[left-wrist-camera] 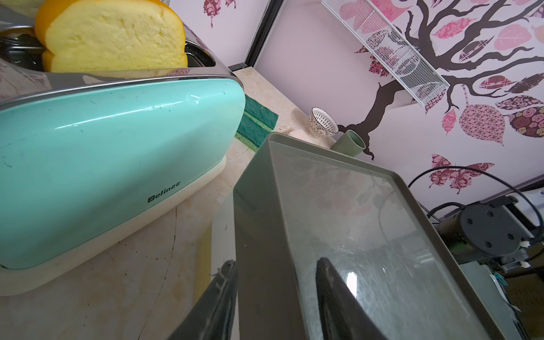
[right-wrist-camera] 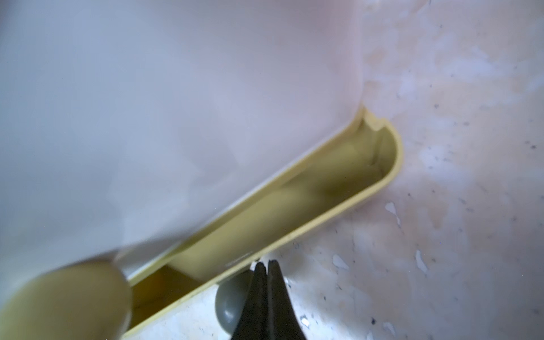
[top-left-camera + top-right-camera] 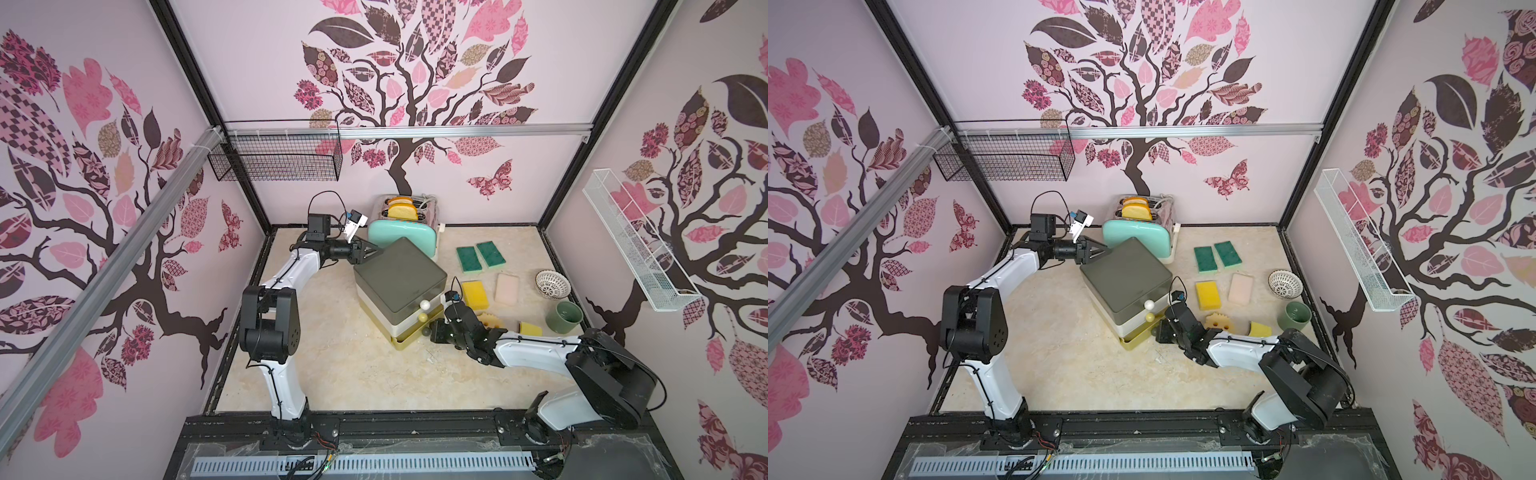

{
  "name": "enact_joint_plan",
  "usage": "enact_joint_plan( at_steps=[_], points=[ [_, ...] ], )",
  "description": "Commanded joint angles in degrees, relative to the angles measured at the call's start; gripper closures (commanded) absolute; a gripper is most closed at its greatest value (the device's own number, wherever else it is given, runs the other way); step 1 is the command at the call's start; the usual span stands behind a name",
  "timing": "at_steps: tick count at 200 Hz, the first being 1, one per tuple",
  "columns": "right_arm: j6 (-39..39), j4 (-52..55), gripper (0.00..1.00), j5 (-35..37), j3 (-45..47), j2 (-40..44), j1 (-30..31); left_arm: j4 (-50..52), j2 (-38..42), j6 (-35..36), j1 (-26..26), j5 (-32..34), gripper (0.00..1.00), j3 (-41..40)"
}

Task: Take the sponge out of the drawer
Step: Close the drawer in the storage box.

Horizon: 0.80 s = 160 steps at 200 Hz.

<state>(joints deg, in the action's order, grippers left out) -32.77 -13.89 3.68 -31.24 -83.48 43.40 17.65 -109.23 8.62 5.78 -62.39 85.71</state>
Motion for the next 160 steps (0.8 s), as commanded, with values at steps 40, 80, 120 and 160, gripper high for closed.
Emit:
enact_joint_plan(
  at_steps=[40, 80, 120, 160],
  points=[
    [1.8, -22.9, 1.0, 2.6, 5.4, -5.7, 0.5, 5.2, -3.9, 3.8, 2.6, 5.5, 0.53, -2.8],
    [3.0, -29.3, 1.0, 3.1, 4.9, -9.1, 0.5, 5.4, -3.8, 4.0, 2.6, 5.5, 0.53, -2.8],
    [3.9, -32.1, 1.0, 5.5, 3.5, -11.2, 0.5, 5.1, -3.8, 4.0, 2.7, 5.3, 0.53, -2.9],
    [4.0, -31.3, 1.0, 5.4, 3.0, -11.0, 0.5, 4.9, -2.6, 4.1, 2.4, 6.0, 0.53, -3.0]
  ],
)
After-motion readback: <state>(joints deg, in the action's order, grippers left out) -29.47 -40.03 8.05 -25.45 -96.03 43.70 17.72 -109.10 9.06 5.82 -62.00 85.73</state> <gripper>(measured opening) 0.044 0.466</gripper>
